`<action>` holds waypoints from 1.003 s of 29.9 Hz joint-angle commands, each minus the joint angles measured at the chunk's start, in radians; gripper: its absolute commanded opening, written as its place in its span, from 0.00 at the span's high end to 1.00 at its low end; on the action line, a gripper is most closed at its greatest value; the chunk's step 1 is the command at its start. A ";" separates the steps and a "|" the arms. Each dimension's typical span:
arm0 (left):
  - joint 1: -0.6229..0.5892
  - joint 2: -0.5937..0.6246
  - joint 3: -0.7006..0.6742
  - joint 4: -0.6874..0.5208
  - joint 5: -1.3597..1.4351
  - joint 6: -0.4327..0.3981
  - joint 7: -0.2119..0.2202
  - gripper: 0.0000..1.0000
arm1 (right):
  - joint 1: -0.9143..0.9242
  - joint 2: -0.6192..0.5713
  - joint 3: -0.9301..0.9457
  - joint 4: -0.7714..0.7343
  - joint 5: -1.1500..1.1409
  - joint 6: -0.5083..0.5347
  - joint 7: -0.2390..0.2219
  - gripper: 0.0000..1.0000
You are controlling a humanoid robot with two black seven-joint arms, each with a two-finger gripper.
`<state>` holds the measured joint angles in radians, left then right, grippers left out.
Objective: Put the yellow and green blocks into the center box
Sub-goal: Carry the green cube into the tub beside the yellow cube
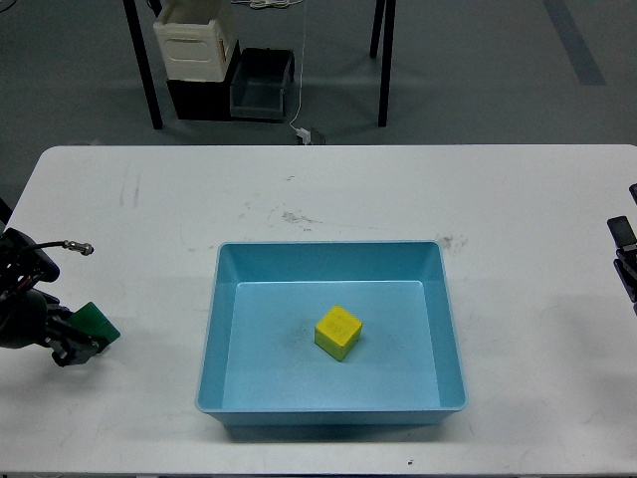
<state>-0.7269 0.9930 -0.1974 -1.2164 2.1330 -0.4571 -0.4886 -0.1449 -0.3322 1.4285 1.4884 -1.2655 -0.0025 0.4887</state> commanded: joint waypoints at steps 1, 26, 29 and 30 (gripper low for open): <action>-0.037 0.006 -0.025 -0.003 -0.030 0.028 0.000 0.76 | -0.002 0.001 0.000 0.000 0.000 -0.002 0.000 0.01; -0.356 -0.346 0.102 -0.259 0.049 -0.032 0.000 0.73 | -0.022 0.002 -0.008 -0.034 0.021 -0.037 0.000 0.01; -0.358 -0.366 0.151 -0.227 0.049 -0.032 0.000 0.72 | -0.022 0.002 -0.007 -0.034 0.021 -0.037 0.000 0.01; -0.358 -0.369 0.165 -0.218 0.049 -0.032 0.000 0.71 | -0.022 0.002 -0.007 -0.034 0.021 -0.037 0.000 0.01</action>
<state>-1.0831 0.6403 -0.0782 -1.4648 2.1786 -0.4879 -0.4891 -0.1675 -0.3300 1.4207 1.4542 -1.2440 -0.0395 0.4887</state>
